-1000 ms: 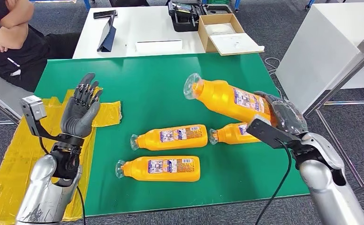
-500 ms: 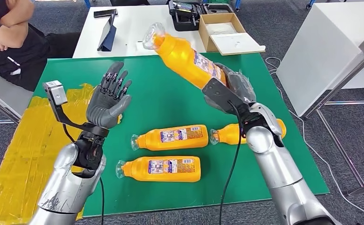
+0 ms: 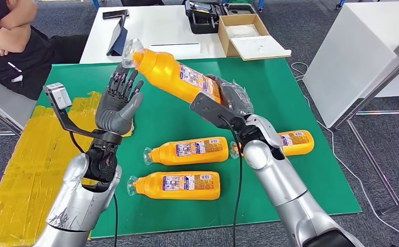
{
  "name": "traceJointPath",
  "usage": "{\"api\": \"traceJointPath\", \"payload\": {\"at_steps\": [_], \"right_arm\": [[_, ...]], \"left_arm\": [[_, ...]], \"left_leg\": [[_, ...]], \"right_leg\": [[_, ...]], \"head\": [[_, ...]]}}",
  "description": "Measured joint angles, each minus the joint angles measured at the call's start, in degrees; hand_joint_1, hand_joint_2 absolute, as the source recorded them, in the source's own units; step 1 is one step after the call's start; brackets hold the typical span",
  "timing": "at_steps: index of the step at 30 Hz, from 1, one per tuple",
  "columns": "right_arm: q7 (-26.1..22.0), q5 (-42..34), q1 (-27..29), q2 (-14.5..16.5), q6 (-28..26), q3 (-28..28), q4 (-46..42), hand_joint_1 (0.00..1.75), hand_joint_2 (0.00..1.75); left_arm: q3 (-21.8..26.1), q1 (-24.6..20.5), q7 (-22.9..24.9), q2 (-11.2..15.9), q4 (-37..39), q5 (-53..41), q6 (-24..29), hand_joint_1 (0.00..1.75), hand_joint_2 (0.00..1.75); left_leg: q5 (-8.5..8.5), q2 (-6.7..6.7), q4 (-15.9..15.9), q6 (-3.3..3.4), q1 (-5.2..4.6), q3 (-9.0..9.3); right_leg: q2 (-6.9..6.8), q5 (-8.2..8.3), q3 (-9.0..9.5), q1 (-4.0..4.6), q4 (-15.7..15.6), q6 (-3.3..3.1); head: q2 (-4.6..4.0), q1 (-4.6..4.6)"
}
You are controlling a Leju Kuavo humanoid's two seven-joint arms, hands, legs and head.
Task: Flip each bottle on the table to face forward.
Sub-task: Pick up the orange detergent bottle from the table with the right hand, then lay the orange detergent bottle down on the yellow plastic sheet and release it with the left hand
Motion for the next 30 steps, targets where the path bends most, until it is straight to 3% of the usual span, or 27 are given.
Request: {"api": "traceJointPath", "payload": {"at_steps": [7,15,22,30], "right_arm": [[0.36,3.50,-0.07,0.68,0.07,1.83,0.98,1.75,1.75],[1.61,13.33,-1.78,3.60,0.32,6.80,3.10,1.75,1.75],[2.16,13.97,-4.47,6.18,0.53,8.22,5.45,1.75,1.75],[2.16,13.64,-5.60,6.63,0.07,8.29,7.55,1.75,1.75]], "left_arm": [[-0.01,-0.34,0.94,-0.03,-0.78,0.15,0.87,0.00,1.75],[-1.40,-2.21,6.14,-0.96,0.04,5.14,3.61,0.00,1.75],[-3.53,-2.81,7.18,-1.34,1.36,7.37,6.02,0.00,1.75],[-4.74,-3.58,7.41,-1.44,2.00,9.00,7.51,0.00,1.75]], "left_leg": [[0.00,0.00,0.00,0.00,0.00,-0.01],[0.01,0.01,0.00,0.00,0.00,-0.01],[0.01,0.01,0.00,0.00,0.00,-0.02],[0.01,0.01,0.00,0.00,0.00,-0.03]], "right_leg": [[0.00,0.00,0.00,0.00,0.00,0.00],[0.00,0.00,-0.04,-0.01,0.00,0.00],[0.00,0.00,-0.06,-0.01,0.00,0.00],[0.00,0.00,-0.04,-0.02,0.00,0.00]], "head": [[0.00,0.01],[0.00,0.02],[0.00,0.01],[0.00,0.02]]}}
